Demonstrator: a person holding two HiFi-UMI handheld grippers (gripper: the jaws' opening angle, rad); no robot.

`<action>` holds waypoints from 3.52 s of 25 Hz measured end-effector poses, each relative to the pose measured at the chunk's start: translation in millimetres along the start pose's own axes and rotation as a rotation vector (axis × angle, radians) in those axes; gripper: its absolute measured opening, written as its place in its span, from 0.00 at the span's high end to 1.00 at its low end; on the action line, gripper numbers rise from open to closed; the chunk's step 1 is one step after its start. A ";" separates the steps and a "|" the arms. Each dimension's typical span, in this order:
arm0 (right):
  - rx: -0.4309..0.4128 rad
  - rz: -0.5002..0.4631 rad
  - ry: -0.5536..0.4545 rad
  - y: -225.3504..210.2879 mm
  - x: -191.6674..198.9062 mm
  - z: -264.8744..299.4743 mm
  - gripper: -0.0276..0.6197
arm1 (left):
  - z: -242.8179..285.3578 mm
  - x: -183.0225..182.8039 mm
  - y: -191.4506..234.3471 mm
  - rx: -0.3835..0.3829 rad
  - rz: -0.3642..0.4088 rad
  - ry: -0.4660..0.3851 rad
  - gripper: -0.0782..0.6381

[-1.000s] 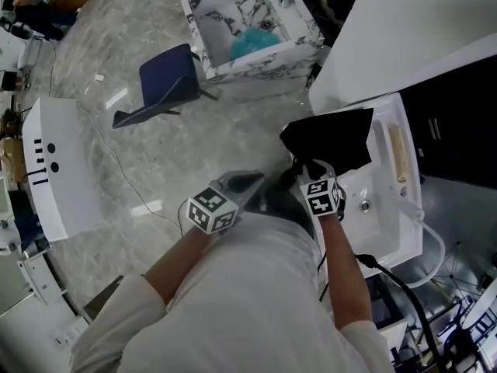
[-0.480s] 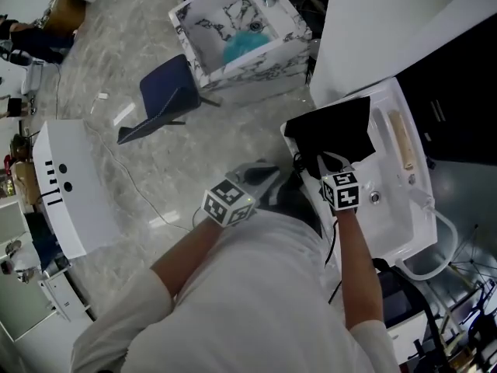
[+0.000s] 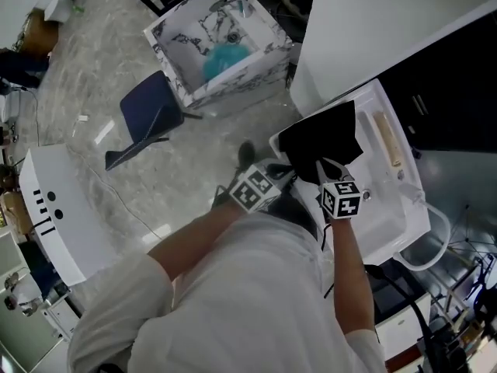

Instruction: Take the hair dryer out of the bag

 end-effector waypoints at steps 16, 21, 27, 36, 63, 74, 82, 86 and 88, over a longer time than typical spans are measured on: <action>0.033 0.134 -0.027 0.6 -13.6 -3.4 0.94 | 102.9 11.1 27.4 -0.055 0.022 0.115 0.61; 0.020 0.177 -0.030 -4.0 -14.8 -5.1 0.94 | 122.0 10.5 29.7 -0.072 0.098 0.120 0.54; 0.012 0.221 -0.040 -7.1 -9.2 -10.4 0.94 | 142.4 18.5 29.1 -0.050 0.143 0.188 0.50; -0.009 0.275 -0.048 -13.8 2.0 -18.4 0.94 | 170.4 23.6 28.5 -0.110 0.235 0.316 0.51; 0.038 0.204 -0.094 -37.6 19.6 -38.2 0.94 | 116.2 17.4 0.2 -0.013 0.031 0.252 0.58; -0.166 0.225 -0.152 -31.3 16.6 -49.5 0.69 | 78.3 28.4 -14.0 -0.035 -0.161 0.208 0.58; -0.352 0.339 -0.207 -50.8 21.3 -69.9 0.58 | 66.1 34.9 -15.4 -0.064 -0.203 0.190 0.58; -0.232 0.404 -0.166 -74.8 29.4 -59.2 0.60 | 58.0 36.1 -20.5 -0.081 -0.207 0.178 0.58; -0.265 0.413 -0.145 -73.2 30.2 -46.2 0.59 | 53.4 35.9 -23.5 -0.087 -0.198 0.169 0.58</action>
Point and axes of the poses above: the fingertips, and each gripper's own axes: z forward along the fingers, y to its left, x out of its underside, the point moved 8 cm from there along -z, backward along the fingers, and after that the axes turned 1 degree about z, right-handed, at the moved point
